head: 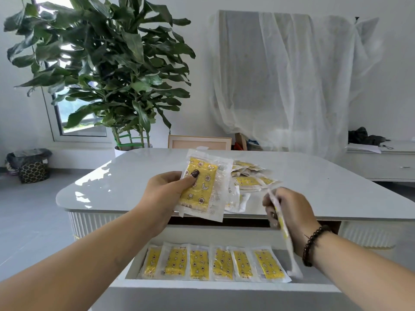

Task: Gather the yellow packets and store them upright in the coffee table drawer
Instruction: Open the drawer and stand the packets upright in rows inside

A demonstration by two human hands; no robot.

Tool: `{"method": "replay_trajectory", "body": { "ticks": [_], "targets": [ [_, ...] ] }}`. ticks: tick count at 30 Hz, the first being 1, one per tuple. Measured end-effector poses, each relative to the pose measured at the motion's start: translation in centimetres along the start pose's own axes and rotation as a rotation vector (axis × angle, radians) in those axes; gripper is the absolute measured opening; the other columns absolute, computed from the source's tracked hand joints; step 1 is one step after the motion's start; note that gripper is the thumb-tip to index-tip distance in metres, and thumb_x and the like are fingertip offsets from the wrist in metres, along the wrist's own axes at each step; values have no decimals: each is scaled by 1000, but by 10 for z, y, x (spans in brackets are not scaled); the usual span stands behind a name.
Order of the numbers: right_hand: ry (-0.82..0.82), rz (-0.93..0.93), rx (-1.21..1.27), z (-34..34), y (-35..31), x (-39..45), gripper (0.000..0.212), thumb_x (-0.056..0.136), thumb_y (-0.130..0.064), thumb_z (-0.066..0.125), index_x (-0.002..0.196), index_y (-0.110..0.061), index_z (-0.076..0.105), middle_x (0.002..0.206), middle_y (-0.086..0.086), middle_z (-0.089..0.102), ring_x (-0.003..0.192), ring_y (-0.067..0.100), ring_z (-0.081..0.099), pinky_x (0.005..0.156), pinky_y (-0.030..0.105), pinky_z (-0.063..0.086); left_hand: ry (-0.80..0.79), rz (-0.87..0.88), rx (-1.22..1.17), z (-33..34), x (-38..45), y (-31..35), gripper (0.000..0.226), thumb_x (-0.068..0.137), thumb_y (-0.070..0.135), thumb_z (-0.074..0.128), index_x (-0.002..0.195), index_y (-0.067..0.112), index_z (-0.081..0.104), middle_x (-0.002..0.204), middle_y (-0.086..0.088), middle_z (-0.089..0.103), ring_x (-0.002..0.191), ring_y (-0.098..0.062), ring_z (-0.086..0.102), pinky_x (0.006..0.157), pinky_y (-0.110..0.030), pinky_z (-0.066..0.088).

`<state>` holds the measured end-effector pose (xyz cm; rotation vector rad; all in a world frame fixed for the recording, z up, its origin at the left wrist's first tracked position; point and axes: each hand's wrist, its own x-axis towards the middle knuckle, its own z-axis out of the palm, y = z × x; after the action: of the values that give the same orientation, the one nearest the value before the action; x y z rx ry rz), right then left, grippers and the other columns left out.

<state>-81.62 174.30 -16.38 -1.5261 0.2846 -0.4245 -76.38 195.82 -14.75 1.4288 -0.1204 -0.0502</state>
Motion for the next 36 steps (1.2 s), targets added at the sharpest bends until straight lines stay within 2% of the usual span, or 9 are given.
{"method": "replay_trajectory", "body": {
  "ticks": [4,6,9,15,17,21,30,33,36],
  "targets": [
    [-354,204,45,5,5,-3,40,91,-40,50,83,-3,61,38,5,31,28,17,26,39,18,24,-63,17,14,9,-7,-2,10,91,10,62,96,5,69,85,-13,76,71,-25,73,65,-36,62],
    [-439,155,52,8,2,-9,35,88,-37,57,71,-7,63,39,6,33,29,17,26,41,21,24,-84,20,4,14,-9,-2,10,92,10,60,95,5,69,85,-13,76,70,-24,73,64,-34,62],
    [-400,28,9,13,-3,-21,24,92,-16,53,73,-2,58,42,7,34,30,17,26,47,28,22,-105,16,-1,19,-11,-3,10,93,10,59,92,6,68,82,-10,76,68,-22,73,63,-32,61],
    [-167,-64,-130,6,3,-12,32,92,-22,56,90,9,61,53,6,30,38,12,25,46,24,24,86,33,35,13,-1,-3,12,98,23,54,96,18,64,97,-7,74,92,-27,71,90,-47,55],
    [-116,-86,-101,1,4,-10,29,92,-21,56,92,7,63,54,5,32,40,12,26,45,22,25,180,38,31,6,2,-1,10,98,25,51,93,23,60,100,-5,72,94,-26,69,92,-49,54],
    [-95,-103,2,-5,-1,-10,25,92,-19,56,73,-13,71,53,2,36,40,12,27,44,23,25,228,44,86,-5,3,-1,12,99,27,50,90,25,58,102,-6,70,97,-28,68,94,-49,52],
    [-115,-153,2,-2,-8,-16,23,94,-20,54,80,-12,70,45,-4,37,37,10,29,43,22,27,30,4,143,-1,-5,-10,22,101,21,44,94,25,65,90,-3,76,87,-24,72,92,-47,54],
    [-158,-157,-97,1,-5,-16,23,94,-22,56,84,-7,71,43,-2,41,36,9,33,40,18,30,-37,-5,106,2,-5,-11,24,102,19,44,96,21,67,72,0,74,67,-19,70,77,-41,56],
    [-152,-219,-247,5,0,-15,32,90,-22,61,79,7,65,48,4,46,38,9,36,41,15,33,-141,-25,100,7,-9,-11,24,102,22,44,100,19,68,76,-2,76,64,-19,72,64,-36,59]
  ]
}}
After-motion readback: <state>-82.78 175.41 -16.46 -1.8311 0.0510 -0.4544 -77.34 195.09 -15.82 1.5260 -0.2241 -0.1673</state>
